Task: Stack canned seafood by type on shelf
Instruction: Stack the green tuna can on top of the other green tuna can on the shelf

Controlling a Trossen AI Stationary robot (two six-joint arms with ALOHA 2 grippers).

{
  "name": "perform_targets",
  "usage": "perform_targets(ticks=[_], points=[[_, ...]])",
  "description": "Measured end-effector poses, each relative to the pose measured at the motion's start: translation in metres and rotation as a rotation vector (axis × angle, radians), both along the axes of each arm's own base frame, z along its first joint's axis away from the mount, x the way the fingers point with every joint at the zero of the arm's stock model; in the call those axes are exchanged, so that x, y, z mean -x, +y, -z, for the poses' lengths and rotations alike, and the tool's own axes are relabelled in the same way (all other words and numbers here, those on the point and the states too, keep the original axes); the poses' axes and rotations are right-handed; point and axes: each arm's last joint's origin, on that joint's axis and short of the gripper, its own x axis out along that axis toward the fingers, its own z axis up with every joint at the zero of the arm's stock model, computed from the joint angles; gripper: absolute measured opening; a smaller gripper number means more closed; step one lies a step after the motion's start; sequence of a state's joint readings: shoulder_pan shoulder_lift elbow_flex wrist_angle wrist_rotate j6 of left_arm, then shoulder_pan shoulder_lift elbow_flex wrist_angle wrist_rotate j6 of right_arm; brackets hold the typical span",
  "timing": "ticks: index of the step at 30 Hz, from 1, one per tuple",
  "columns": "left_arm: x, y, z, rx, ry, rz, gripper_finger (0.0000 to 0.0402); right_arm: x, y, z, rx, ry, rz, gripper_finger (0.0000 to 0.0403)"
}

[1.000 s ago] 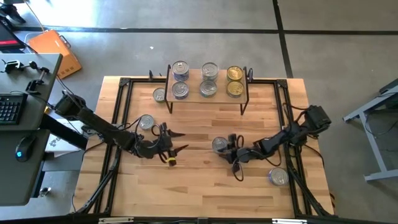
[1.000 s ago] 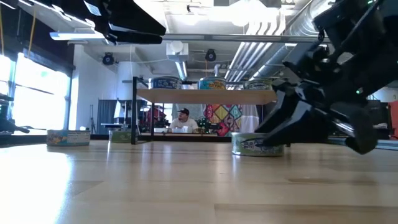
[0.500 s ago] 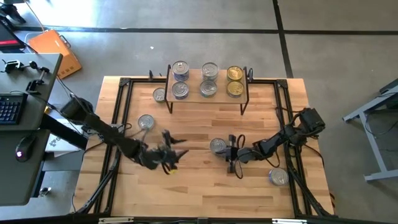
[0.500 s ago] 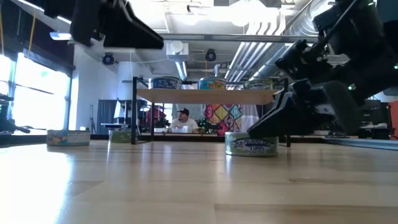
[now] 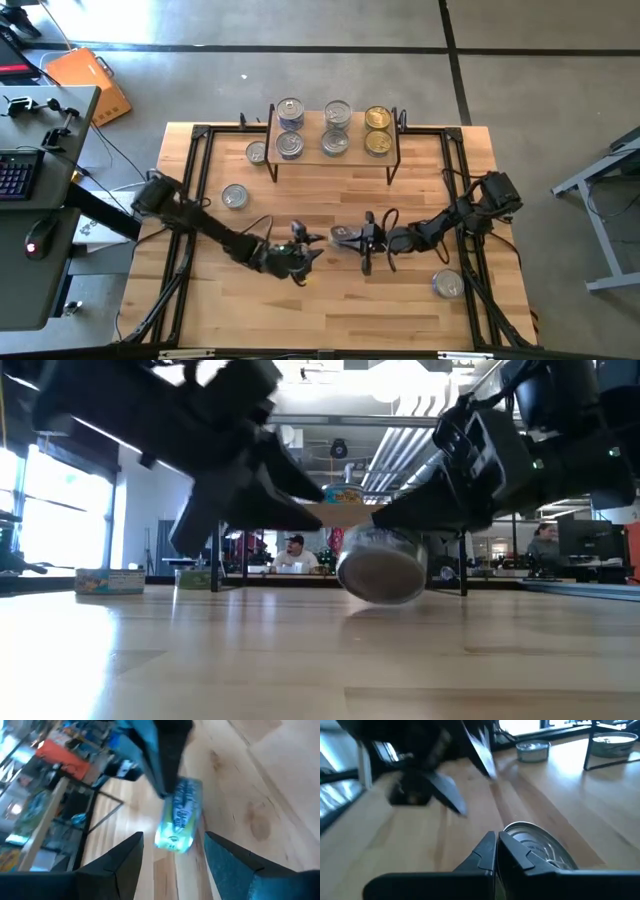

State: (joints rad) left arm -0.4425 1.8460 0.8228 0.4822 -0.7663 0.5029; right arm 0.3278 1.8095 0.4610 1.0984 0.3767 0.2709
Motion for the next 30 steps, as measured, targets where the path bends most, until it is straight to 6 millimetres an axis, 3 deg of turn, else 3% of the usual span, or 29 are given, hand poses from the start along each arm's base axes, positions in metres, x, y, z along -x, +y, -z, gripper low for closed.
perform_targets(ticks=[5, 13, 26, 30], points=[[-0.012, 0.02, 0.005, 0.061, 0.047, 0.109, 0.0219, -0.002, -0.002, -0.005, -0.04, -0.045, -0.003, 0.0001], [-0.02, 0.045, 0.005, 0.158, 0.041, 0.106, 0.0223, -0.002, -0.003, -0.005, -0.067, -0.049, 0.003, 0.0001], [-0.018, 0.044, 0.007, 0.148, 0.039, 0.067, 0.0223, -0.001, -0.001, 0.004, -0.156, 0.052, -0.021, 0.0], [-0.017, 0.037, 0.007, 0.156, 0.062, 0.155, 0.0223, -0.001, -0.002, 0.004, -0.167, 0.05, 0.001, 0.0]])
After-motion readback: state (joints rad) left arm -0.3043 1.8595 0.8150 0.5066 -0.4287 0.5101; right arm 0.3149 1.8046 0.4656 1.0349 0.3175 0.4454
